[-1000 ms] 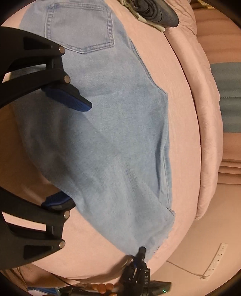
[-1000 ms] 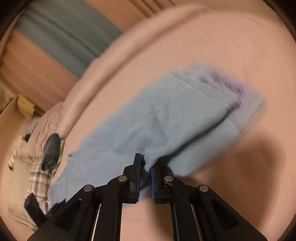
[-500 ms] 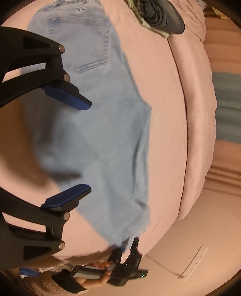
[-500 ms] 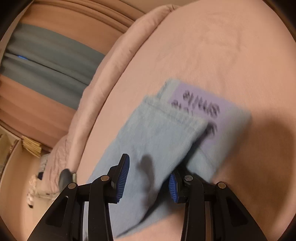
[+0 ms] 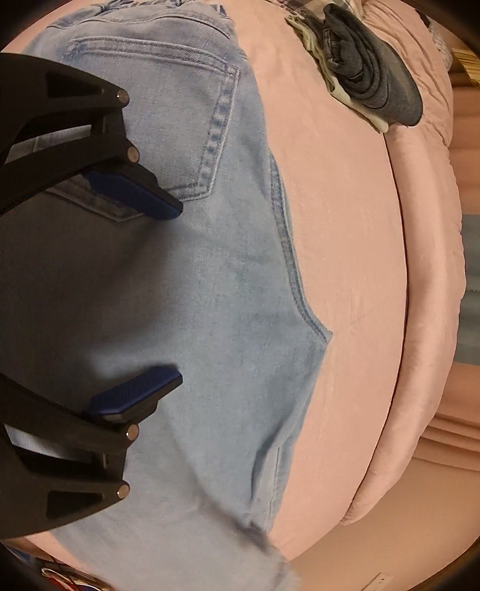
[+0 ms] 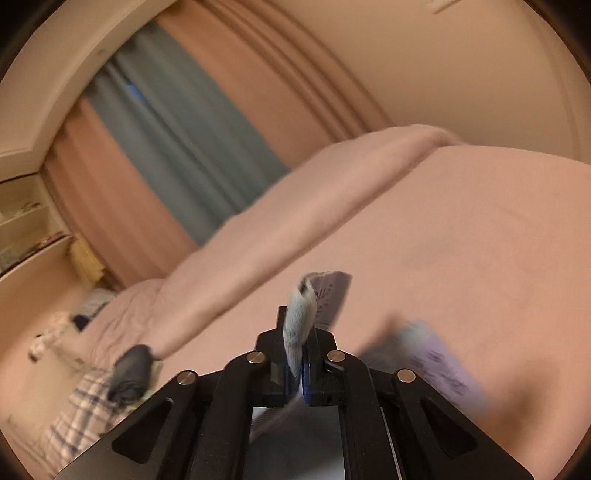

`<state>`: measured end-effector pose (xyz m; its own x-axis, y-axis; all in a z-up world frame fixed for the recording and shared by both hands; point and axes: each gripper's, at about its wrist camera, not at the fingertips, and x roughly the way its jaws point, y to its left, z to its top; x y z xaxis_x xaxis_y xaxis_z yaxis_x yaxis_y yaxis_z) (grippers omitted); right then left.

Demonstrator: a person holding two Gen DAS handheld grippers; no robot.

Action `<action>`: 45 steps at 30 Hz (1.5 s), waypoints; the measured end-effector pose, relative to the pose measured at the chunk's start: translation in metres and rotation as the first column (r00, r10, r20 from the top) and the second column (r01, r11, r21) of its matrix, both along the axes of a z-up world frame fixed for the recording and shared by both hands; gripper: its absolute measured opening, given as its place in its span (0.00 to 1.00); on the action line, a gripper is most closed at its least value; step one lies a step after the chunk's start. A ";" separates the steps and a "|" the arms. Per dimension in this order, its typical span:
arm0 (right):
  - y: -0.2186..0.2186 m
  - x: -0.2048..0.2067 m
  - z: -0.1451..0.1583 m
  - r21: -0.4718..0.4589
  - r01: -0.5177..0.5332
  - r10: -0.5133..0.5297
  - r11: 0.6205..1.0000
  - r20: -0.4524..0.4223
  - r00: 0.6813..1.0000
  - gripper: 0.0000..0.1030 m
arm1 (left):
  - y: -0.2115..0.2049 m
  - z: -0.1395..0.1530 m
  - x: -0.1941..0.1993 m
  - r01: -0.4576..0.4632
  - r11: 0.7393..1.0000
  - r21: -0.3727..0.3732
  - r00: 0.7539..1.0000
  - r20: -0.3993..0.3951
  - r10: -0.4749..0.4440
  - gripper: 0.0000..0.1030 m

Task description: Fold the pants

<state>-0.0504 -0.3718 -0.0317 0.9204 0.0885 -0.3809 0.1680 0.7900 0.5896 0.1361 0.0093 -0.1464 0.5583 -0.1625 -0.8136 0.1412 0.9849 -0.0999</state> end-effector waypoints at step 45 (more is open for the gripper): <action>-0.021 0.042 -0.038 -0.286 0.022 -0.124 0.958 -0.345 0.930 0.41 | -0.012 0.016 0.044 -0.014 0.990 0.143 0.998 0.067 0.004 0.88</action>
